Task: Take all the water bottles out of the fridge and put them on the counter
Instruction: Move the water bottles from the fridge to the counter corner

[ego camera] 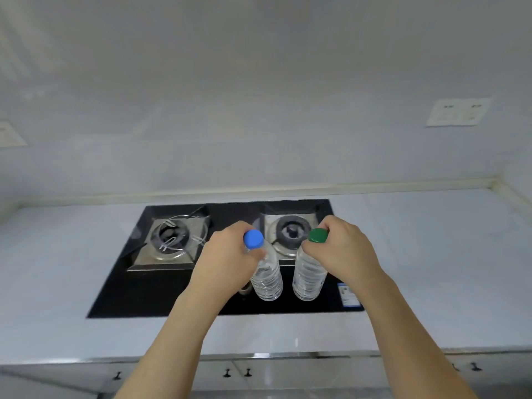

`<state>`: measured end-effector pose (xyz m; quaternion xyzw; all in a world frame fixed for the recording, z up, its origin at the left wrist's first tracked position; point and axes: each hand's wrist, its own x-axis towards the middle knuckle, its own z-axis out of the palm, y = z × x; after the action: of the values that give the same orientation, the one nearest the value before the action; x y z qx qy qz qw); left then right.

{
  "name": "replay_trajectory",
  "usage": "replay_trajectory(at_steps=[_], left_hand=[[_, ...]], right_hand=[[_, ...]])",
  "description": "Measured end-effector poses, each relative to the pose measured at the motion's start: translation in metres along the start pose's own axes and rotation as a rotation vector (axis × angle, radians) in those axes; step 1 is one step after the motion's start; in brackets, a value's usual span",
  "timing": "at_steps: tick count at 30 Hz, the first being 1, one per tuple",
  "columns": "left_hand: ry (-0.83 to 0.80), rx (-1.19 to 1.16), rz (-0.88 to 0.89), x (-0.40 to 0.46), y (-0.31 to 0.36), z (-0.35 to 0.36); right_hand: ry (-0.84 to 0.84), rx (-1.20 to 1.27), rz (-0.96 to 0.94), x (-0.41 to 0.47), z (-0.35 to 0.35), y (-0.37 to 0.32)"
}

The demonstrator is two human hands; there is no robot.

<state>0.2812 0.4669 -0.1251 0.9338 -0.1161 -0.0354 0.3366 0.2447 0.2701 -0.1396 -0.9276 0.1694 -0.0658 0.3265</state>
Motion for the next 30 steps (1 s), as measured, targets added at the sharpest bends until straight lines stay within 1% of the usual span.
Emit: replay_trajectory(at_steps=[6, 11, 14, 20, 27, 30], left_hand=[[0.091, -0.006, -0.047, -0.011, -0.083, -0.074], [0.169, -0.019, -0.125, -0.024, -0.157, -0.13], [0.199, -0.02, -0.168, -0.03, -0.188, -0.153], [0.243, -0.016, -0.239, -0.026, -0.241, -0.187], [0.321, -0.02, -0.331, 0.006, -0.296, -0.22], [0.324, 0.013, -0.362, 0.027, -0.309, -0.236]], right_hand=[[-0.045, -0.066, -0.093, -0.006, 0.068, -0.09], [-0.105, -0.032, -0.161, -0.012, 0.129, -0.163], [-0.137, -0.016, -0.192, -0.015, 0.154, -0.195], [-0.205, -0.013, -0.267, -0.006, 0.196, -0.247], [-0.292, -0.075, -0.366, 0.04, 0.257, -0.299], [-0.334, -0.038, -0.363, 0.063, 0.279, -0.32]])
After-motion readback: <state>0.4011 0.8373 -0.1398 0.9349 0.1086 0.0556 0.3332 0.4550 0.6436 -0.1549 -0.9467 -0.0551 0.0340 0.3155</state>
